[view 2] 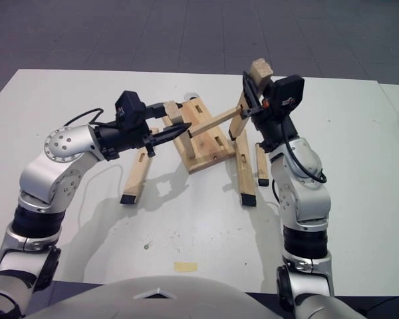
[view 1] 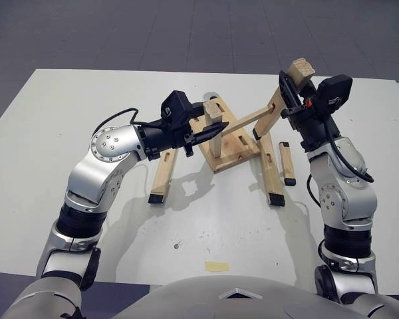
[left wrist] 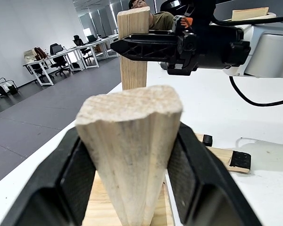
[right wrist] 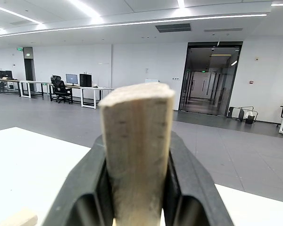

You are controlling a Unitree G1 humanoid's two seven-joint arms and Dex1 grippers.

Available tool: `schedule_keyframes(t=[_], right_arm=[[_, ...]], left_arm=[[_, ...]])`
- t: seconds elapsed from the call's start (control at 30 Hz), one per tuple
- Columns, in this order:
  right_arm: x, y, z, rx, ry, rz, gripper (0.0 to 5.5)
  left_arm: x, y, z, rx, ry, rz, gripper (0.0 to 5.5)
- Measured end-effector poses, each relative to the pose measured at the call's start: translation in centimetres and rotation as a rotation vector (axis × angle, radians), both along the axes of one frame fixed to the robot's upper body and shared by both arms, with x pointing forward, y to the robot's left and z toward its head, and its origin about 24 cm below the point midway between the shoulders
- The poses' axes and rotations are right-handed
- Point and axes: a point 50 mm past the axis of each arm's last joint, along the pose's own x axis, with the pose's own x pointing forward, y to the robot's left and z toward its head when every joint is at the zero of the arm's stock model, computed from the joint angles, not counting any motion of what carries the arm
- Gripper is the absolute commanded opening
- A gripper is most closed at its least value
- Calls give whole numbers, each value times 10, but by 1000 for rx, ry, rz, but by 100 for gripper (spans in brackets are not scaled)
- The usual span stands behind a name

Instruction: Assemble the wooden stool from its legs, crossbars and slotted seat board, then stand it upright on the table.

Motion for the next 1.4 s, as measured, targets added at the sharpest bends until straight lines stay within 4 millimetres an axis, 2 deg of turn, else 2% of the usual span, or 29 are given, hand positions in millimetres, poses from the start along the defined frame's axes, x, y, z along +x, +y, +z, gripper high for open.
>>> schedule_keyframes(t=[0.17,0.33,0.5,0.6,0.77,0.97,1.17,1.3,1.4], right_arm=[[1,2,-1,-17,0,25,101],[-5,5,2,-123,-19,98,101],[-6,5,2,-123,-19,100,101],[-4,3,5,-100,7,104,101],[-1,-7,11,63,108,117,101],[0,-10,14,99,181,133,101],[7,-17,6,187,271,136,101],[10,-21,7,195,314,147,101],[13,-22,8,113,341,160,101]], left_arm=[[1,0,0,0,-10,-1,202],[1,0,-1,-3,-14,1,202],[1,0,-1,-3,-15,1,202],[1,0,-1,-4,-16,2,202],[4,3,-2,-6,-20,-4,202],[5,3,-2,-7,-24,-7,202],[7,3,-3,-2,-27,-3,202],[7,3,-4,-2,-23,-1,202],[9,4,-5,0,-16,5,202]])
